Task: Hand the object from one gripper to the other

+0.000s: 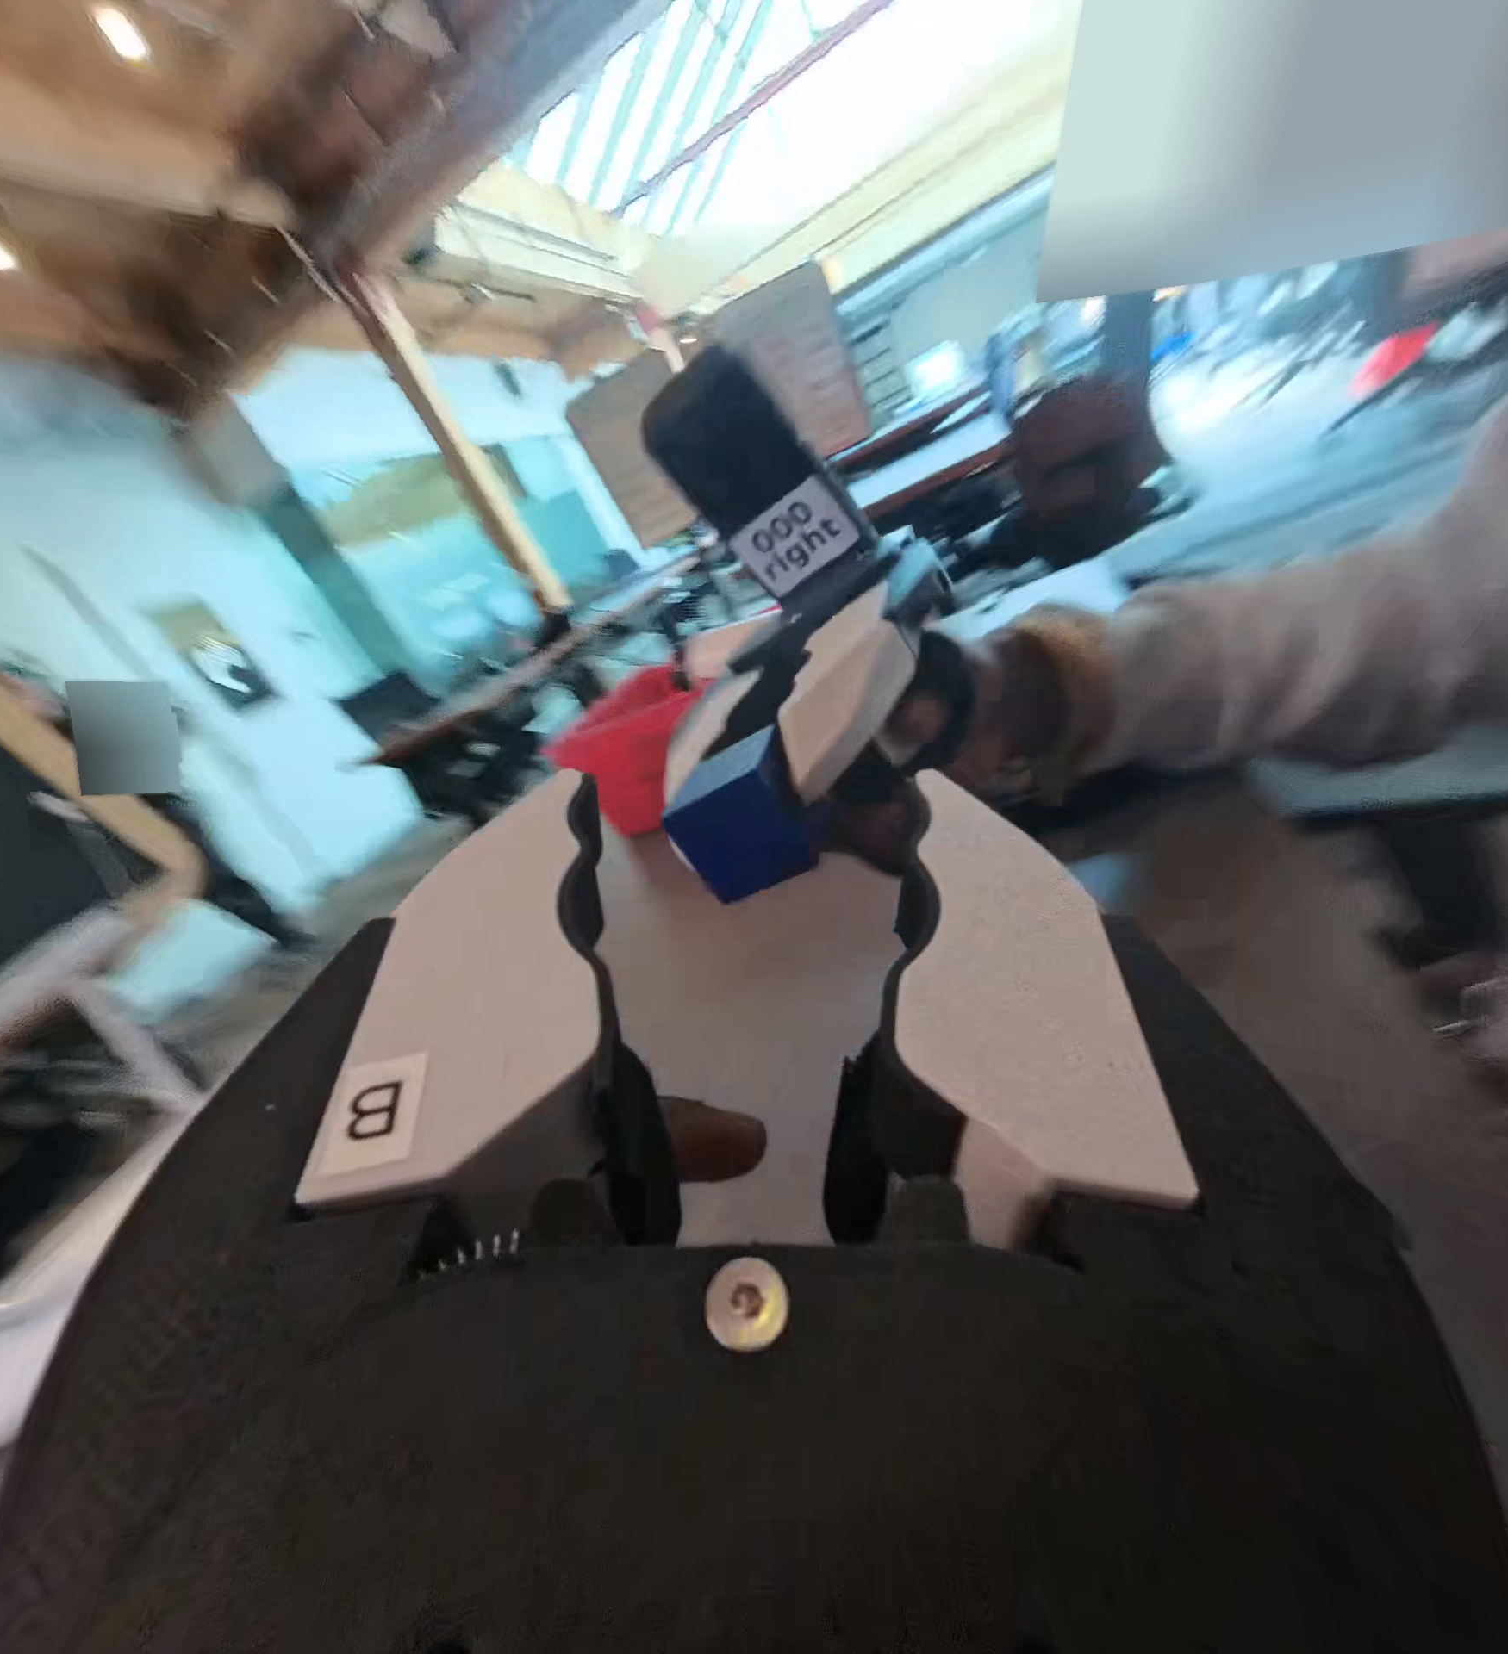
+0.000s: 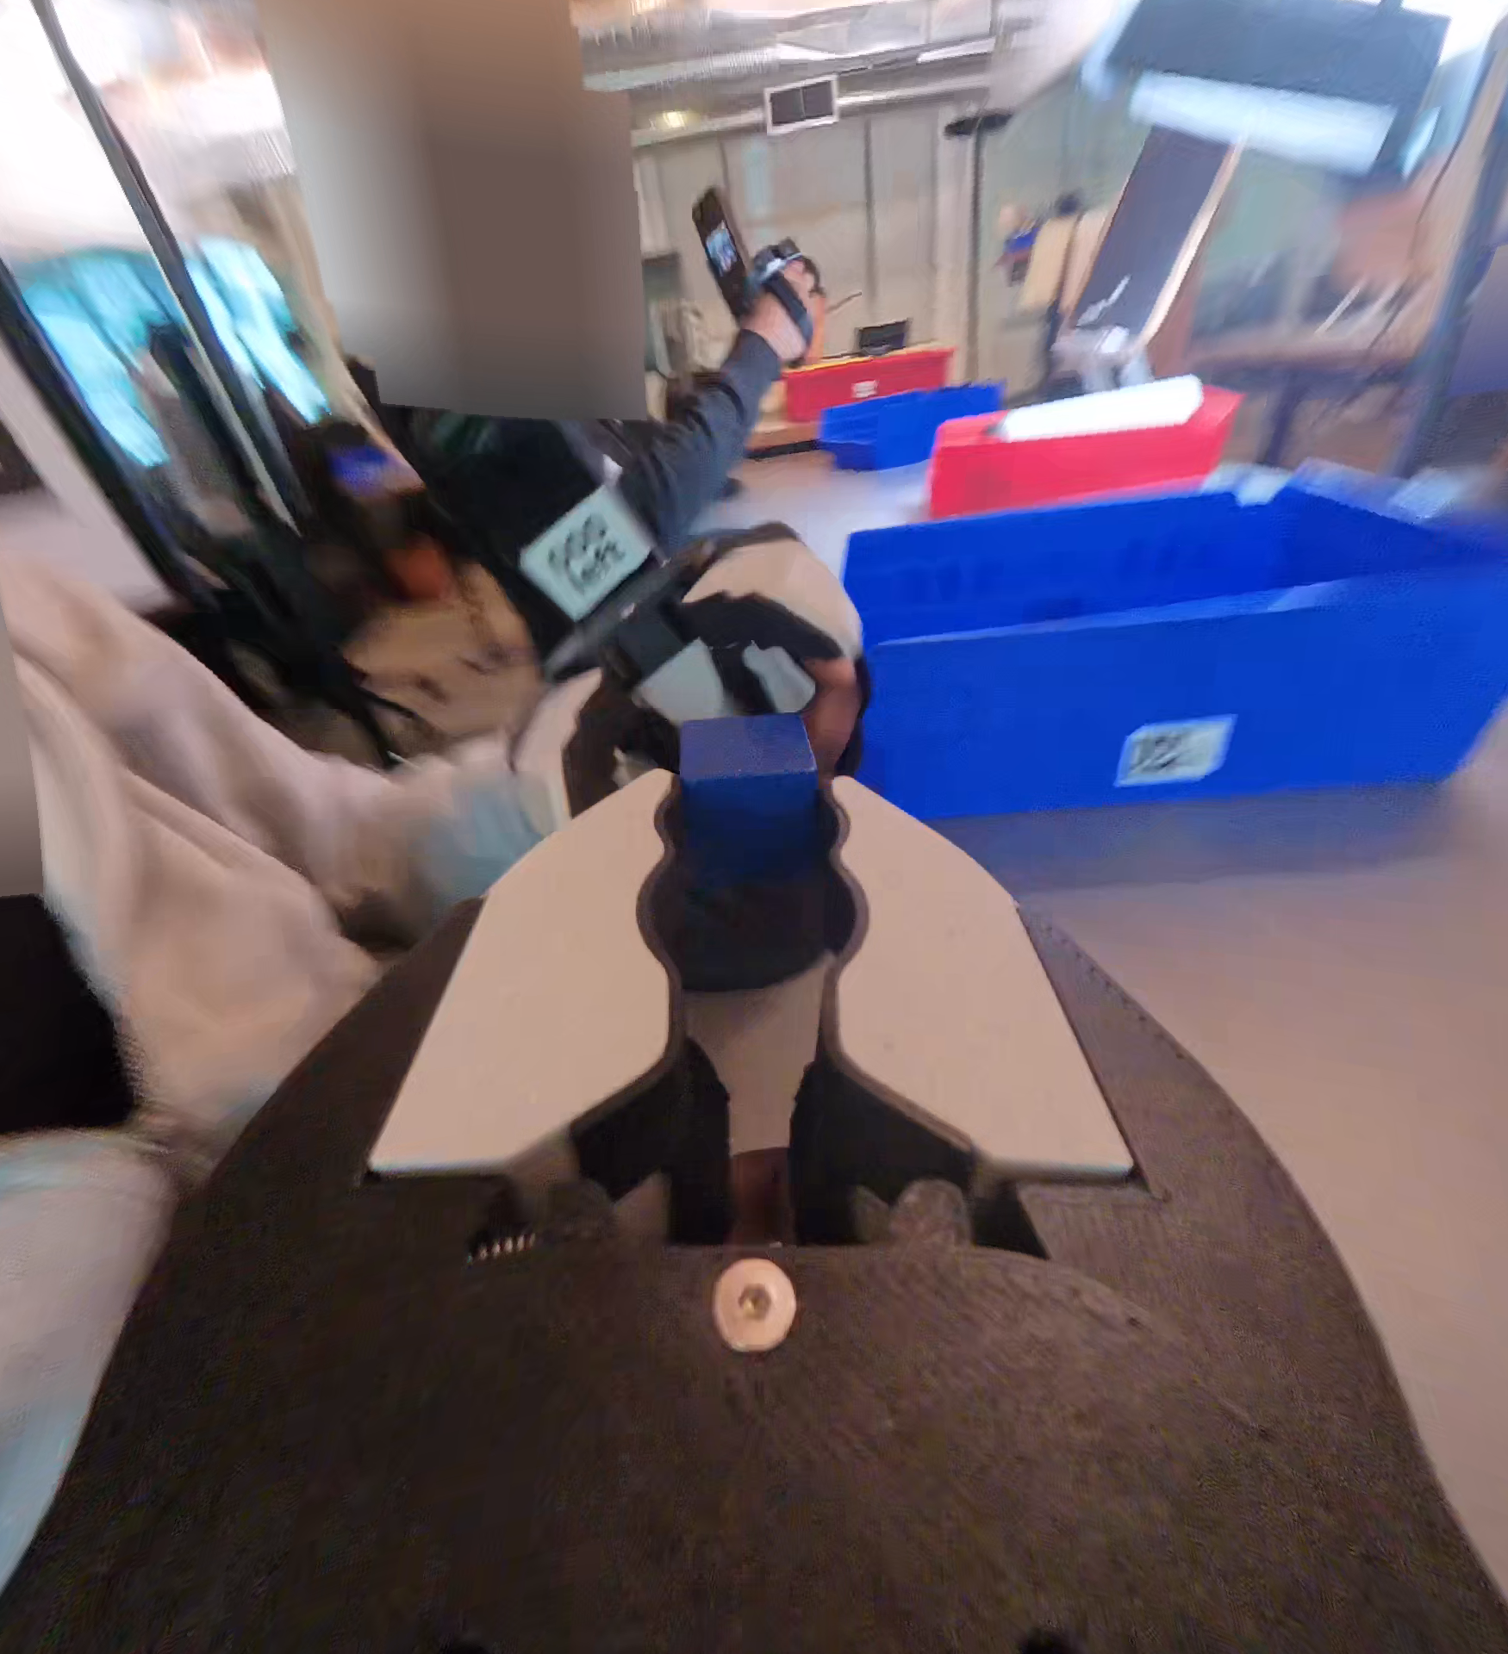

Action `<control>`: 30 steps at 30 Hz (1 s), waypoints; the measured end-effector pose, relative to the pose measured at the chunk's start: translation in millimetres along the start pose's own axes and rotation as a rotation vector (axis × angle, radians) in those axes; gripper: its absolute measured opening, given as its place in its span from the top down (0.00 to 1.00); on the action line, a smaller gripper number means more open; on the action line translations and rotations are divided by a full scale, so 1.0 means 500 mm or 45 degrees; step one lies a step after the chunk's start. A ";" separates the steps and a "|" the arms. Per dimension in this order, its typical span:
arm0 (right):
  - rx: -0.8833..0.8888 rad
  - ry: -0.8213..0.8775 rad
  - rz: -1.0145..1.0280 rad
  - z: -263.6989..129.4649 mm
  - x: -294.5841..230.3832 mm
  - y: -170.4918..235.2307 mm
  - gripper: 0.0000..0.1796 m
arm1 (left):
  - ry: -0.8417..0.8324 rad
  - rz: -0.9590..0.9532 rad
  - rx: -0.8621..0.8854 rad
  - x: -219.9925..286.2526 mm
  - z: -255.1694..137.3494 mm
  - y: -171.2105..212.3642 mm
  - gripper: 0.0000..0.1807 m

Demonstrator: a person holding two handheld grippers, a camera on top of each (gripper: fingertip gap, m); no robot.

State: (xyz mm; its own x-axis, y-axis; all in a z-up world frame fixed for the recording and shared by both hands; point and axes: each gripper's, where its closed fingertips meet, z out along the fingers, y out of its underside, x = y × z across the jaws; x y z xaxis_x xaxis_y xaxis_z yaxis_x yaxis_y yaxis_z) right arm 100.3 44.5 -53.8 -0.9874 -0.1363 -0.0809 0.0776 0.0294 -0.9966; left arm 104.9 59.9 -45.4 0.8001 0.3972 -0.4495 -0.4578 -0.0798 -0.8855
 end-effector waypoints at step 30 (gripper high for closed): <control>-0.044 0.434 -1.646 0.015 -0.039 0.010 0.69 | 0.491 -1.164 -0.145 0.048 -0.015 0.029 0.84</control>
State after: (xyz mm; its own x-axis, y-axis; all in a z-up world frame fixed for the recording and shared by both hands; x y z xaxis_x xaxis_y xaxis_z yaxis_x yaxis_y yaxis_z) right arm 121.0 40.0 -57.4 -0.3337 0.1673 0.9277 -0.9314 0.0931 -0.3519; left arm 120.6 61.3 -69.9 0.9069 0.0273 0.4205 0.4203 0.0127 -0.9073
